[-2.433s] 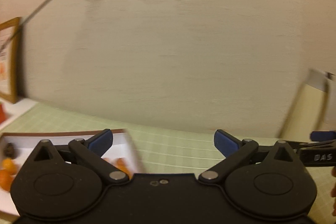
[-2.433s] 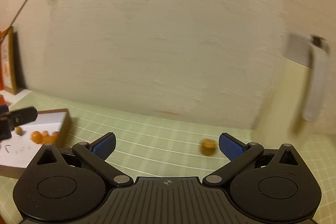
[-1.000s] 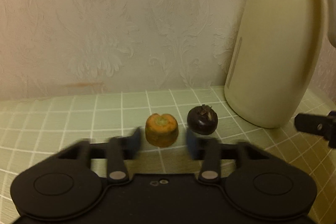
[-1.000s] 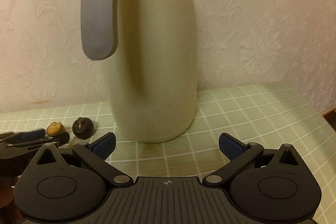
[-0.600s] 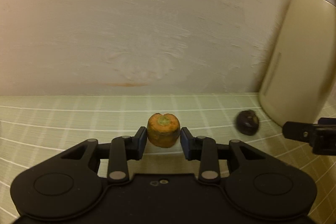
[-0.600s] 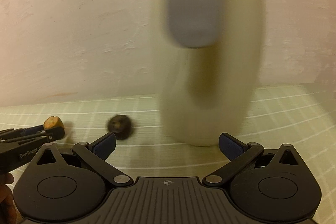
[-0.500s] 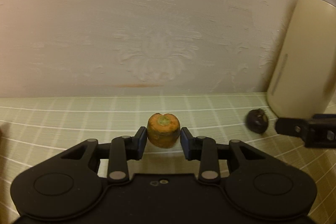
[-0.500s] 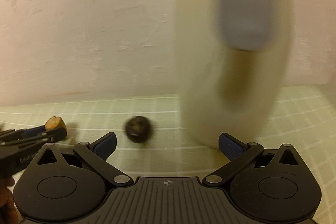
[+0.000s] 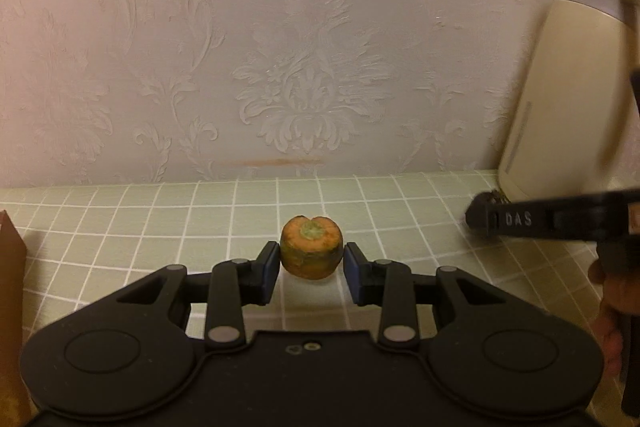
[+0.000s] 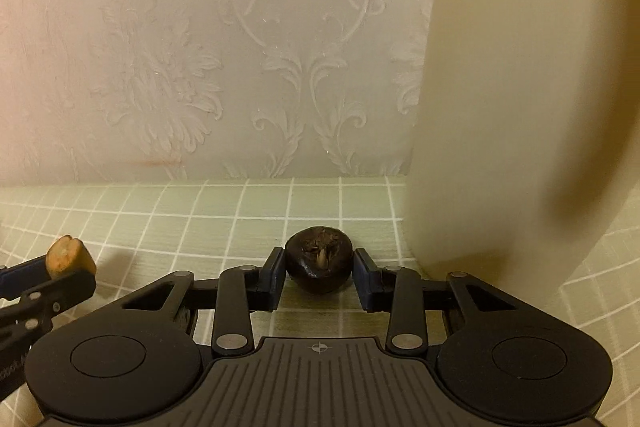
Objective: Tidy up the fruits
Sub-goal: 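Grasp the brown cake with the left tool while the right tool grasps the chestnut, then carry the cake and the chestnut over the white box with both tools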
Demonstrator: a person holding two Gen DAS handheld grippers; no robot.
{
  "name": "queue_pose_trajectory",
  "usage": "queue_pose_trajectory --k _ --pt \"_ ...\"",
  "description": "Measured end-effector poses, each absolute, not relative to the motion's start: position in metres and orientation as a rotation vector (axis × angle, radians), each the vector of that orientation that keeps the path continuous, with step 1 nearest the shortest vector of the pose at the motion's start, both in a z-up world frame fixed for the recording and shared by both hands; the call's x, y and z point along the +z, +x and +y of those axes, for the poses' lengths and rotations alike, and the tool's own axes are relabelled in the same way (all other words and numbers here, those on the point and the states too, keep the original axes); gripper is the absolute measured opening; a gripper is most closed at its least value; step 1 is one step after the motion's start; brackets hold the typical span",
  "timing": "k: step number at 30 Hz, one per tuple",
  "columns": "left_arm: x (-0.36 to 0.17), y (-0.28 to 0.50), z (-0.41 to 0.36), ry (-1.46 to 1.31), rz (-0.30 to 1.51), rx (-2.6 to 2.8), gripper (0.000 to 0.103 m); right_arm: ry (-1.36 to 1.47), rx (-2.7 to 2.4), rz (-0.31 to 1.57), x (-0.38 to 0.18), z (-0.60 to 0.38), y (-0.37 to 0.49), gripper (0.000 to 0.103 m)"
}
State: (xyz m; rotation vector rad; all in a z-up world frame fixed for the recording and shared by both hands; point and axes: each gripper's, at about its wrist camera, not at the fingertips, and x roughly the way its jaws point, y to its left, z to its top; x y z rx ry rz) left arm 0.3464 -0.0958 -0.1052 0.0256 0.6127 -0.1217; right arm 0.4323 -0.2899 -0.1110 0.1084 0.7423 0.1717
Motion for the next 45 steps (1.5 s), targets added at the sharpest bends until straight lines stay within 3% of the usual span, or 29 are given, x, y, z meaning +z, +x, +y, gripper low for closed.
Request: queue_pose_trajectory --k 18,34,45 --pt "-0.068 0.202 -0.07 0.044 0.579 -0.109 0.026 -0.061 0.251 0.707 -0.054 -0.295 0.292 0.036" --pt "-0.043 0.082 0.031 0.054 0.566 0.087 0.025 -0.215 0.521 0.698 -0.036 -0.185 0.195 0.036" --pt "-0.04 0.057 0.09 0.02 0.562 0.237 0.025 -0.232 0.731 0.671 -0.043 -0.11 0.173 0.036"
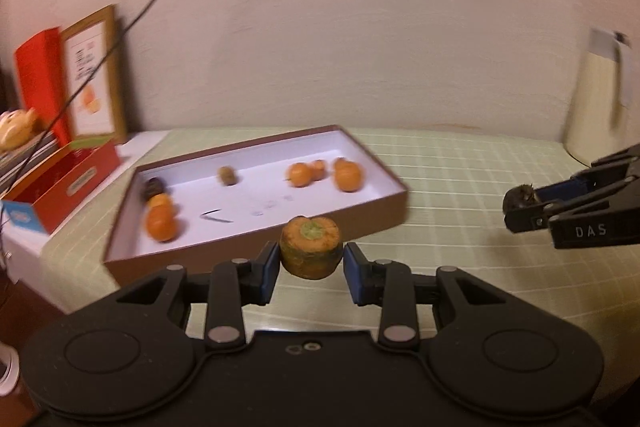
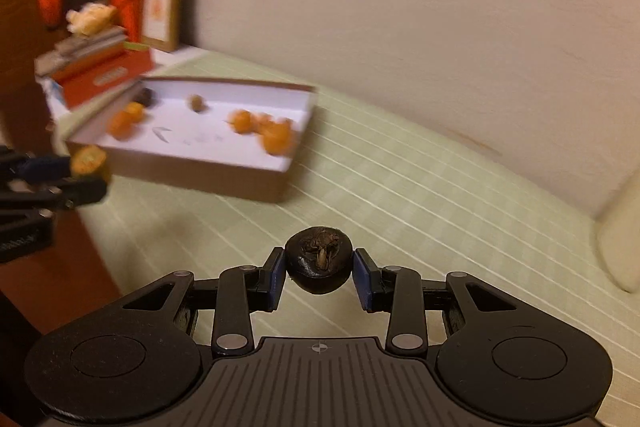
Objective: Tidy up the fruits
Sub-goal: 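Carry the cake and the chestnut over the white box with both tools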
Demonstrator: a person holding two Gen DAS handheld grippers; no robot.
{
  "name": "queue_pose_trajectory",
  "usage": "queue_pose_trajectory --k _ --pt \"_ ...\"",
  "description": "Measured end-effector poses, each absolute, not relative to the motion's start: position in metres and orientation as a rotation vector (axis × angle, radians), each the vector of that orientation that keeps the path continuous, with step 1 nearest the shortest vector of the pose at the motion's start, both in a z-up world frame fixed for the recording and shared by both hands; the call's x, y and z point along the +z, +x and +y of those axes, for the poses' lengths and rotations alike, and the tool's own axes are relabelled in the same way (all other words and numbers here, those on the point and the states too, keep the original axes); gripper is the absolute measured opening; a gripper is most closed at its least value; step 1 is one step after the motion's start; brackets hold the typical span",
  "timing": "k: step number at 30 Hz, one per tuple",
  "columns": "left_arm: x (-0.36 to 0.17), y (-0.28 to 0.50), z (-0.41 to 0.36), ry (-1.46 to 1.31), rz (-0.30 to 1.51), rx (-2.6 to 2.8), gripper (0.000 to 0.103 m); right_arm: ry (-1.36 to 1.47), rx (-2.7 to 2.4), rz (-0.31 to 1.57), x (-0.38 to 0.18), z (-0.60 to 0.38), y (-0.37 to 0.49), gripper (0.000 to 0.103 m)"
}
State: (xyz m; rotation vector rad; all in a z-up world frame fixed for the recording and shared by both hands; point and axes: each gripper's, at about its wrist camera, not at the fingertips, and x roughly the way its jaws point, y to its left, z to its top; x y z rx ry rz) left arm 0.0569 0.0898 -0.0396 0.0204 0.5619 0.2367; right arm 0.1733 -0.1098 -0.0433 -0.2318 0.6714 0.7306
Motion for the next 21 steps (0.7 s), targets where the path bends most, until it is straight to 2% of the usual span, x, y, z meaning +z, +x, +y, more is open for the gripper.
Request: queue_pose_trajectory --k 9,17,21 --pt "-0.031 0.048 0.14 -0.003 0.525 0.321 0.025 -0.249 0.802 0.614 -0.032 -0.053 0.168 0.036" --pt "-0.013 0.072 0.195 -0.033 0.444 0.423 0.025 -0.215 0.777 0.53 -0.013 -0.012 0.194 0.036" --pt "-0.02 0.086 0.21 -0.065 0.429 0.464 0.026 -0.191 0.769 0.504 -0.012 0.004 0.212 0.036"
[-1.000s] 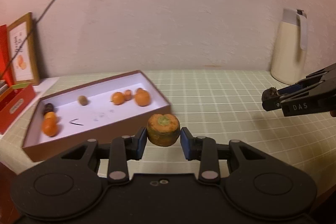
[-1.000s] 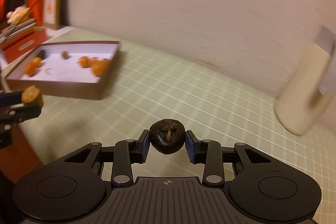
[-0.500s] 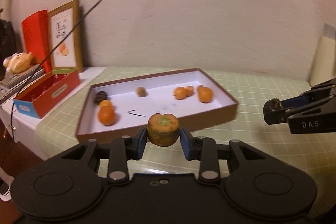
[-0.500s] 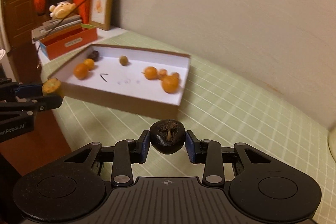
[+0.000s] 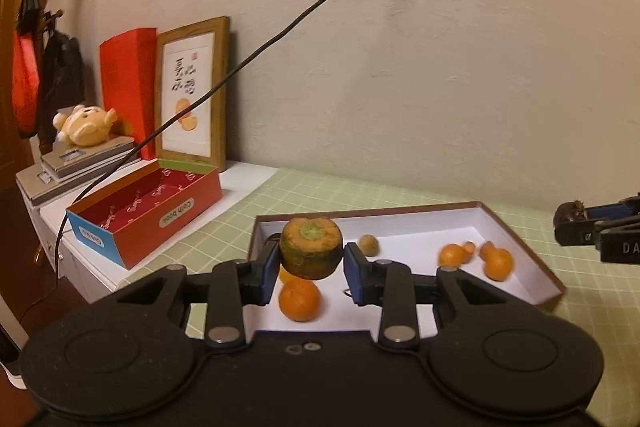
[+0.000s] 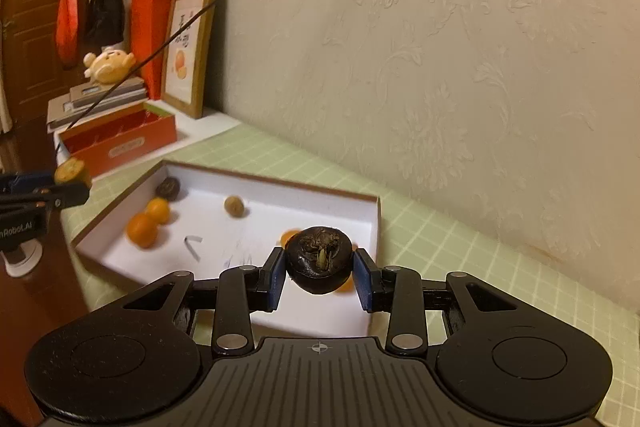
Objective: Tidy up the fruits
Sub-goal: 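Carry the cake and the chestnut over the white box with both tools, then open both tools to drop the cake and the chestnut into the box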
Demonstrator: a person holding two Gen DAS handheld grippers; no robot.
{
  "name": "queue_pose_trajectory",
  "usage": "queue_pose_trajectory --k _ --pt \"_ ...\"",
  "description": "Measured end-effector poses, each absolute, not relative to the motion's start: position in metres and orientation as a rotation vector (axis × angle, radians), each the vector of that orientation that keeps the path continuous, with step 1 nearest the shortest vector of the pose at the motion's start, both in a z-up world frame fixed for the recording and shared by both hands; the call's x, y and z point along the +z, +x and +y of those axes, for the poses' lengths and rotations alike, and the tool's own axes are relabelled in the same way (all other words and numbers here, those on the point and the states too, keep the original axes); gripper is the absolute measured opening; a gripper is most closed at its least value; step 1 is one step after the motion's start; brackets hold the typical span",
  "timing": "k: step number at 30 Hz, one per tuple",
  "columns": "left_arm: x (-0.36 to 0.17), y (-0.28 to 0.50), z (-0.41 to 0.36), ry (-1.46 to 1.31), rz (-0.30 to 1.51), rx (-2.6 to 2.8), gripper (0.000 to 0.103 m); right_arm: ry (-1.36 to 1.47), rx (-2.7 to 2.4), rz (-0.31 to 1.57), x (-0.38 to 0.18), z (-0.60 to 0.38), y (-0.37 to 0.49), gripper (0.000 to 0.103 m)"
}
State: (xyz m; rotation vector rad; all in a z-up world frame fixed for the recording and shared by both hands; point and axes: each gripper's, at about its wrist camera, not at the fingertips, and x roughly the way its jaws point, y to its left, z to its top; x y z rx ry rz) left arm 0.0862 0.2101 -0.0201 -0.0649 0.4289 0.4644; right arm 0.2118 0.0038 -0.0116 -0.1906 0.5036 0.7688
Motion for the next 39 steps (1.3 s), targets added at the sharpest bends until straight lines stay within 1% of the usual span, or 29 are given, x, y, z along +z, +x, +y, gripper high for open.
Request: queue_pose_trajectory --k 12,32,33,34,35,36,37,38,39 --pt "-0.032 0.121 0.24 -0.108 0.442 0.504 0.026 -0.142 0.744 0.523 -0.02 0.029 0.255 0.036" --pt "-0.043 0.149 0.265 -0.128 0.476 0.514 0.026 -0.124 0.738 0.54 -0.035 0.049 0.296 0.036" --pt "-0.044 0.151 0.265 -0.126 0.478 0.513 0.027 -0.122 0.737 0.54 -0.035 0.05 0.297 0.036" --pt "-0.045 0.152 0.265 -0.123 0.48 0.514 0.037 -0.121 0.735 0.541 -0.036 0.05 0.298 0.036" --pt "-0.046 0.153 0.265 -0.12 0.486 0.522 0.049 -0.122 0.734 0.541 -0.037 0.052 0.3 0.037" --pt "-0.047 0.153 0.265 -0.122 0.482 0.535 0.087 -0.131 0.732 0.547 -0.039 0.054 0.302 0.04" --pt "-0.048 0.151 0.264 -0.115 0.454 0.558 0.095 -0.151 0.719 0.562 -0.043 0.058 0.305 0.079" --pt "-0.047 0.15 0.262 -0.094 0.437 0.579 0.097 -0.154 0.704 0.556 -0.045 0.058 0.305 0.101" --pt "-0.046 0.15 0.262 -0.079 0.441 0.586 0.097 -0.137 0.694 0.513 -0.048 0.056 0.303 0.103"
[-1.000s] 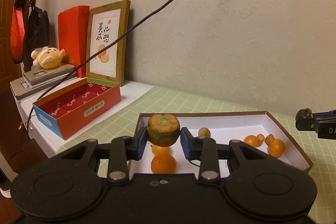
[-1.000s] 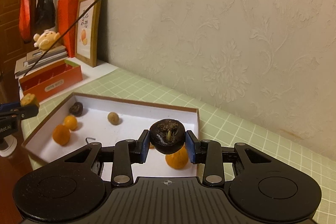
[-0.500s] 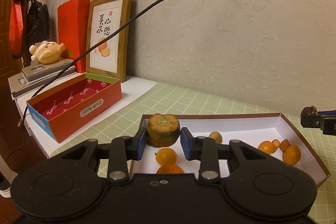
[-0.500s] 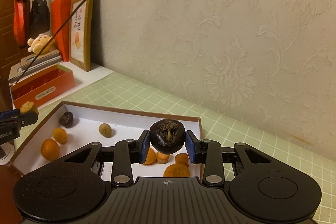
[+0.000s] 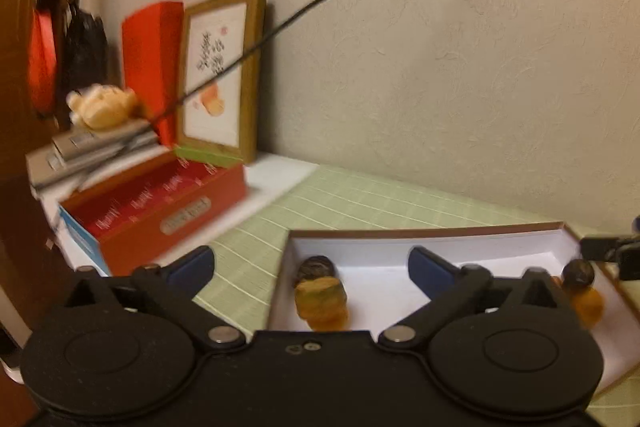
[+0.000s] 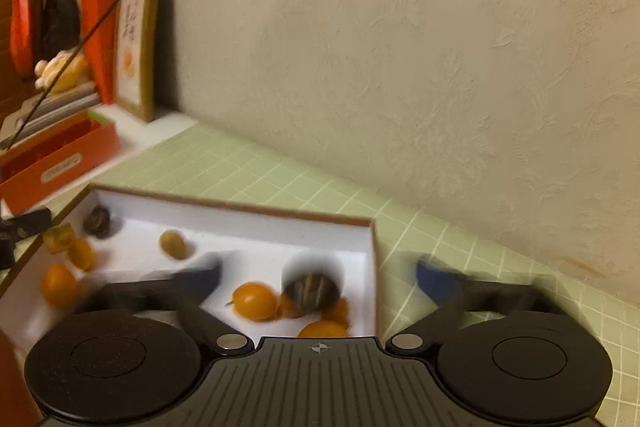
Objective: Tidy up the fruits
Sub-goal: 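Open both tools to drop the cake and the chestnut into the box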
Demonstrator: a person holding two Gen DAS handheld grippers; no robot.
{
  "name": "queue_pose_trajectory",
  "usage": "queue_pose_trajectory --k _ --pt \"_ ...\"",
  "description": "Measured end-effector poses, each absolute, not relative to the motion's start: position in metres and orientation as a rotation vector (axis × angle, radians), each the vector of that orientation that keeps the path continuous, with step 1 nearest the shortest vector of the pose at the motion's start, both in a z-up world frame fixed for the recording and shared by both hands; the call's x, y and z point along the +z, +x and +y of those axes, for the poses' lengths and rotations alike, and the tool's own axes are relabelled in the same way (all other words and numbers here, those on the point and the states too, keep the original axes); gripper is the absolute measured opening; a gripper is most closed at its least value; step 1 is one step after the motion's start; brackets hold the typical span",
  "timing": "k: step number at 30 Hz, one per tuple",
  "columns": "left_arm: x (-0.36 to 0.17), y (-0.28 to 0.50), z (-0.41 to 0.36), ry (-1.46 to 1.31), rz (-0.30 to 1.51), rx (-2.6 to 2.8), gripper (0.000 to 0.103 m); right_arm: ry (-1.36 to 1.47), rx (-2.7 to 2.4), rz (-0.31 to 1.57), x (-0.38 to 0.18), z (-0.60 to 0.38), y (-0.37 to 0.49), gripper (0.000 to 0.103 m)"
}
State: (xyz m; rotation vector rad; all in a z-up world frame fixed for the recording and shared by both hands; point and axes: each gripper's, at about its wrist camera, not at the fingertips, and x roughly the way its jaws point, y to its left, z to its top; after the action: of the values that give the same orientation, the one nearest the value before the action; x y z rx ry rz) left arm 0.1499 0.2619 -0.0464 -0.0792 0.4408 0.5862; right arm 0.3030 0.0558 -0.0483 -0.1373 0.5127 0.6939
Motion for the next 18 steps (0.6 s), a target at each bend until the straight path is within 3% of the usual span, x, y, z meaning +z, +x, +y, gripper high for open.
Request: queue_pose_trajectory --k 18 --pt "-0.0474 0.154 0.2603 -0.103 0.467 0.537 0.097 -0.131 0.73 0.532 -0.0509 0.0607 0.3015 0.103"
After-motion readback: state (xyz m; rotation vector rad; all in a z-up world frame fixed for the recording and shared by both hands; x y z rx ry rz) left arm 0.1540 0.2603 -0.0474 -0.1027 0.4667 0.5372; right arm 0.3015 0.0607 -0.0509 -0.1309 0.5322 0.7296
